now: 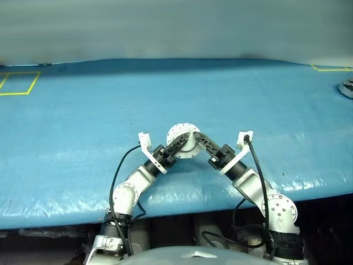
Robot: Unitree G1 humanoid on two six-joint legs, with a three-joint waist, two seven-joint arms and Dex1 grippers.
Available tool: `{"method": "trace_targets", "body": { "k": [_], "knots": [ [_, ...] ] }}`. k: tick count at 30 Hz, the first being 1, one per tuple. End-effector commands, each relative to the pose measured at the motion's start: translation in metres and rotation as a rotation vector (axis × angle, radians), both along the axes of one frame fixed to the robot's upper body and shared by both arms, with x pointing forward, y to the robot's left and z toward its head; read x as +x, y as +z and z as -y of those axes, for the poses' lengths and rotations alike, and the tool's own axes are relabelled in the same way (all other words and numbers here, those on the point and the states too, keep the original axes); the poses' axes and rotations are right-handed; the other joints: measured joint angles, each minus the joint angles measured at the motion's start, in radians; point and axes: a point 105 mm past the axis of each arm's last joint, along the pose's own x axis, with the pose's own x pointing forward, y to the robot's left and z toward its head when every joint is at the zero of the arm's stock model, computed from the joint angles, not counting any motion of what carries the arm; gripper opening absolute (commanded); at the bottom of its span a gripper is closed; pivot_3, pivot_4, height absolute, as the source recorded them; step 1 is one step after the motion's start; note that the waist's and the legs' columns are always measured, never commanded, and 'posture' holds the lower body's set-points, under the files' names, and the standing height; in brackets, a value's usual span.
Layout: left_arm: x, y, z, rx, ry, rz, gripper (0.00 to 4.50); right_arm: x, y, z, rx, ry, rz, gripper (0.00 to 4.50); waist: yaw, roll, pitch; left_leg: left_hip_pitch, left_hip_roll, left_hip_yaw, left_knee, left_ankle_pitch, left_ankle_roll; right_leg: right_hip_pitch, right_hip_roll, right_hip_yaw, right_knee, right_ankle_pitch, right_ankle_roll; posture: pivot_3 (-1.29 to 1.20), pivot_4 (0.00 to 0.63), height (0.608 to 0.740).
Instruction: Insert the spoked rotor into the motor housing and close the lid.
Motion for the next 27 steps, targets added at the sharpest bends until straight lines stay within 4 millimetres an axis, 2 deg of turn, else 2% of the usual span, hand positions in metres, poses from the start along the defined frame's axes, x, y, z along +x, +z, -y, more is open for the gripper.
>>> {"method": "trace_targets", "body": {
  "k": [1,6,10,15,18,21,25,27],
  "knots": [
    [0.017,0.010,0.007,-0.022,0.159,0.005,2.76,0.012,0.016,0.004,-0.083,-0.123,0.118,2.89,0.001,0.000,0.000,0.000,0.000,0.000,0.000,0.000,0.000,0.000,0.000,0.000,0.000,0.000,0.000,0.00,0.150,0.740],
    [0.048,0.007,-0.031,0.037,0.428,-0.023,2.76,0.027,0.005,0.021,-0.146,-0.290,0.089,2.89,0.001,-0.001,0.001,0.002,0.000,0.001,0.000,0.000,0.000,0.001,0.000,0.001,0.000,0.001,0.000,0.00,0.150,0.740],
    [0.070,0.013,-0.072,0.072,0.642,-0.036,2.76,0.030,-0.001,0.030,-0.155,-0.341,0.071,2.89,0.015,-0.004,0.002,0.000,0.000,0.000,0.000,0.000,-0.001,0.000,0.000,0.001,0.000,0.002,-0.002,0.00,0.150,0.740],
    [0.093,0.019,-0.134,0.170,0.947,-0.076,2.76,0.028,-0.011,0.031,-0.268,-0.331,0.086,2.89,0.024,-0.004,0.002,-0.002,-0.002,0.000,0.000,0.000,-0.001,0.001,0.000,0.003,-0.002,0.004,-0.004,0.00,0.150,0.740],
    [0.103,0.010,-0.166,0.383,1.113,-0.158,2.76,0.026,-0.022,0.032,-0.316,-0.322,0.045,2.89,0.019,-0.005,0.003,-0.001,-0.002,0.000,0.000,0.000,-0.001,0.000,0.001,0.002,-0.002,0.005,-0.004,0.00,0.150,0.740],
    [0.108,0.012,-0.180,0.387,1.181,-0.213,2.76,0.026,-0.024,0.031,-0.312,-0.330,0.041,2.89,0.017,-0.007,0.004,-0.001,-0.001,-0.001,0.000,0.001,-0.001,0.000,0.002,0.002,-0.001,0.005,-0.003,0.00,0.150,0.740],
    [0.114,-0.011,-0.189,0.583,1.197,-0.335,2.76,0.025,-0.027,0.024,-0.333,-0.289,0.028,2.89,0.021,-0.008,0.004,0.000,-0.001,-0.001,0.000,0.002,-0.003,0.001,0.002,0.002,-0.001,0.005,-0.003,0.00,0.150,0.740],
    [0.114,-0.017,-0.191,0.618,1.194,-0.343,2.76,0.025,-0.030,0.021,-0.354,-0.272,0.028,2.89,0.021,-0.008,0.004,0.002,-0.001,0.000,0.000,0.002,-0.003,0.004,0.002,0.002,-0.001,0.005,-0.003,0.00,0.150,0.740]
  ]
}}
